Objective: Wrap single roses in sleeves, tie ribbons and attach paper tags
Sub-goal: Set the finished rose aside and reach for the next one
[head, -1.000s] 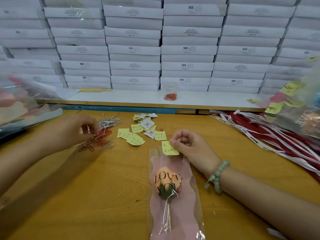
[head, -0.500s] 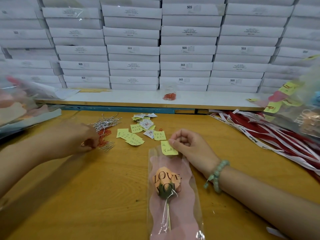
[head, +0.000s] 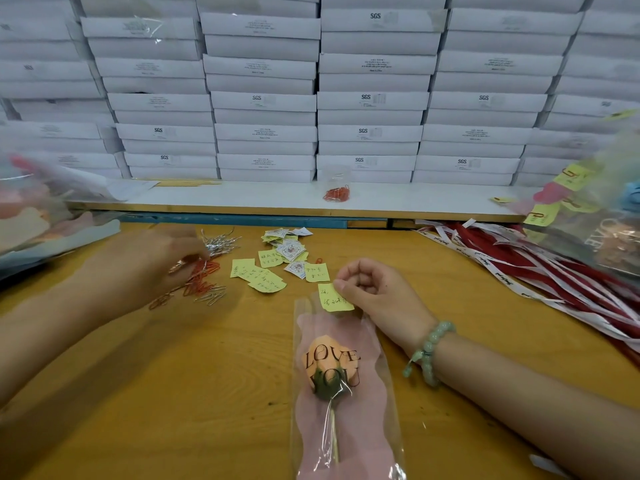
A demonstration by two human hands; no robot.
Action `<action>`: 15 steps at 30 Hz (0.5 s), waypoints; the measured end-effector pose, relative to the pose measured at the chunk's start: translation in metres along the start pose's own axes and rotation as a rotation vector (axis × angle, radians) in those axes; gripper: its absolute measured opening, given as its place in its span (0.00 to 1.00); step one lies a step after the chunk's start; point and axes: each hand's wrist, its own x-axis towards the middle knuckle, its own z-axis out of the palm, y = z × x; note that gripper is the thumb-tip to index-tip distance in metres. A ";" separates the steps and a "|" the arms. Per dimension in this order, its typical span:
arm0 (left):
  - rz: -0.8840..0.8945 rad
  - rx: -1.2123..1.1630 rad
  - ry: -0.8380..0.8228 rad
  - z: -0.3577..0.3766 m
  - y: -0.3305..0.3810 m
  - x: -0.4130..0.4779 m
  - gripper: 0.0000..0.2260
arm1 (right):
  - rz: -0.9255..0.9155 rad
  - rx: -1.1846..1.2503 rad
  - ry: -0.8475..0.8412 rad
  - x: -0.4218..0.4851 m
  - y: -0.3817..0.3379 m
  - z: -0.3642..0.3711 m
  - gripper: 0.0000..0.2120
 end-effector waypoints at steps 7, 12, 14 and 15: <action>-0.399 -0.912 0.077 0.006 0.066 0.017 0.09 | -0.009 -0.006 0.010 0.002 0.002 0.000 0.02; -0.547 -1.291 -0.024 0.024 0.094 0.028 0.07 | 0.000 -0.047 0.007 0.003 0.002 0.001 0.02; -0.600 -1.362 -0.043 0.033 0.103 0.031 0.06 | 0.003 -0.043 -0.001 0.003 0.002 0.001 0.03; -0.612 -1.401 -0.048 0.037 0.107 0.032 0.05 | 0.006 -0.028 -0.005 0.003 0.002 0.001 0.04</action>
